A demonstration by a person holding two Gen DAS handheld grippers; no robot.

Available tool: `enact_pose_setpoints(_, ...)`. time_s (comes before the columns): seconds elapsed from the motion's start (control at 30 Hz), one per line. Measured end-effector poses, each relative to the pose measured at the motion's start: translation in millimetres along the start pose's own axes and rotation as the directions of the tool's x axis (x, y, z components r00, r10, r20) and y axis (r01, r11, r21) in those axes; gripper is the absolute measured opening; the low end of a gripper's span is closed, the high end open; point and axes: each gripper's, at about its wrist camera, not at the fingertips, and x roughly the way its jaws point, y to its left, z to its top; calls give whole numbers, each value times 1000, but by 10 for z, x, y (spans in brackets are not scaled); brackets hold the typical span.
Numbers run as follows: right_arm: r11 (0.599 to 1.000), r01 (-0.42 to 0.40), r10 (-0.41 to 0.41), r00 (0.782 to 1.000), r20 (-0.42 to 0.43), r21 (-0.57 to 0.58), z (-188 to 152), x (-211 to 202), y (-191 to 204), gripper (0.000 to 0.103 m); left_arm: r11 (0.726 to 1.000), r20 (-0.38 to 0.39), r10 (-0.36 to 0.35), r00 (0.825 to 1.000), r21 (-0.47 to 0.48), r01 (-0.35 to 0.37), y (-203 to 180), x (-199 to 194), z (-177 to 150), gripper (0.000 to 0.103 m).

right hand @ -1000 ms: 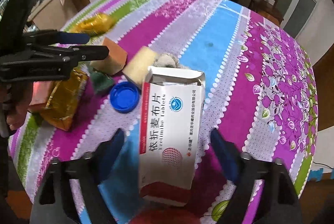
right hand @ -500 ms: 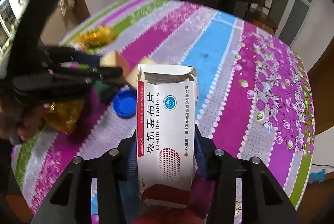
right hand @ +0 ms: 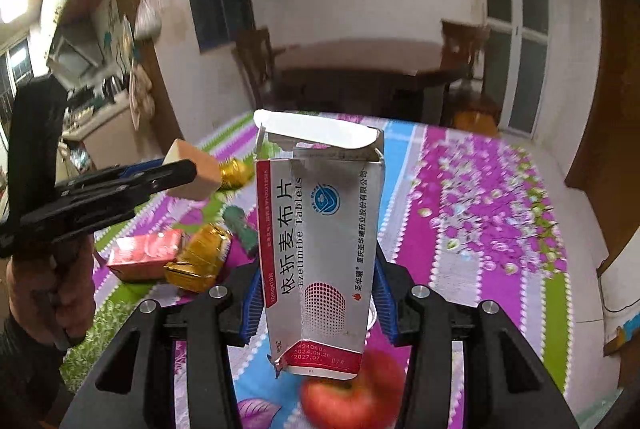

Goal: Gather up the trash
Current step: 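Grasp the white medicine box with the right tool while the left tool grasps the tan sponge, then carry the medicine box and sponge to the green bin and open both tools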

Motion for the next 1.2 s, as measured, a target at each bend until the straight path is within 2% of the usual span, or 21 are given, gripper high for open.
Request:
enact_pose_setpoints(0.07, 1000, 21, -21, 998, 61, 5, -61, -313, 25, 47, 1000, 48, -6, 999, 11, 6, -145, -174, -54, 36)
enact_pose_setpoints(0.17, 998, 51, -53, 993, 109, 20, -165, -699, -10, 47, 998, 111, -46, 993, 38, 42, -470, -419, -134, 36)
enact_pose_setpoints(0.3, 993, 107, -114, 986, 126, 55, -329, -1199, -178, 47, 992, 137, -117, 984, 72, 108, -867, -554, -195, 36)
enact_pose_setpoints(0.47, 973, 205, -218, 966, 138, 105, -575, -1840, -508, 47, 972, 143, -214, 966, 130, 196, -1469, -619, -293, 36)
enact_pose_setpoints(0.67, 938, 303, -327, 935, 139, 166, -869, -2546, -935, 47, 934, 126, -327, 936, 196, 300, -2178, -634, -387, 36)
enact_pose_setpoints(0.87, 895, 386, -418, 901, 117, 222, -1232, -3208, -1399, 47, 881, 77, -425, 902, 265, 392, -2923, -569, -511, 36)
enact_pose_setpoints(1.13, 826, 467, -501, 865, 34, 316, -1798, -3784, -2261, 47, 817, -16, -503, 864, 319, 481, -3753, -368, -681, 36)
enact_pose_setpoints(1.2, 814, 469, -499, 866, 0, 342, -1953, -3851, -2493, 47, 803, -45, -511, 859, 331, 495, -3924, -283, -746, 36)
